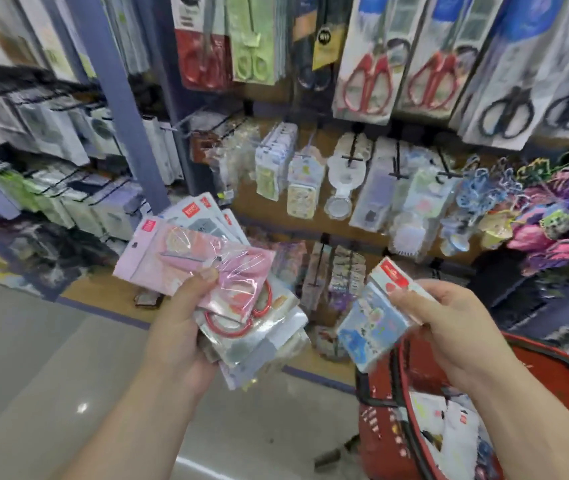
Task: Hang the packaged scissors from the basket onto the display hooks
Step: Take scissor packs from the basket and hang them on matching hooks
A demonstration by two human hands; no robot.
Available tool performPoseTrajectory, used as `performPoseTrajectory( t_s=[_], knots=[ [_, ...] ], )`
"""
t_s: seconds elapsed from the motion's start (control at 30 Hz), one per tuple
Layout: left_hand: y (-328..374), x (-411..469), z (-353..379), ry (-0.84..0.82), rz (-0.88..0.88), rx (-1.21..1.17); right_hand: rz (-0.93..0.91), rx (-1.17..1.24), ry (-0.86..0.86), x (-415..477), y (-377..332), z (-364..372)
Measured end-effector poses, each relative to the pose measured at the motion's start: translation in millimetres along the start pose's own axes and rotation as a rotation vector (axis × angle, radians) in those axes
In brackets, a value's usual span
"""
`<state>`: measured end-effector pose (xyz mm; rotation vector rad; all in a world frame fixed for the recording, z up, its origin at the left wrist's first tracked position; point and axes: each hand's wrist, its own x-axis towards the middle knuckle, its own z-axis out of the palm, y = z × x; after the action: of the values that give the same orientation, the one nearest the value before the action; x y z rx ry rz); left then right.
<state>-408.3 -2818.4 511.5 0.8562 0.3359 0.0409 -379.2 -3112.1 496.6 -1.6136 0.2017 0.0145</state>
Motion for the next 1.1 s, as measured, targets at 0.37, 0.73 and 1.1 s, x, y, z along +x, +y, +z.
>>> performPoseTrajectory(
  t_s=[0.37,0.73,1.1],
  knots=[
    [91.3,79.2,10.3,-0.074,0.099,-0.007,-0.276,0.239,0.143,54.5,-85.4,68.9],
    [154.1,169.9,35.0,-0.099,0.265,0.117,-0.519,0.061,0.124,179.3,-163.0,144.4],
    [207.5,245.3,12.0,-0.196,0.313,0.101,-0.859,-0.326,0.126,248.6,-271.5,228.5]
  ],
)
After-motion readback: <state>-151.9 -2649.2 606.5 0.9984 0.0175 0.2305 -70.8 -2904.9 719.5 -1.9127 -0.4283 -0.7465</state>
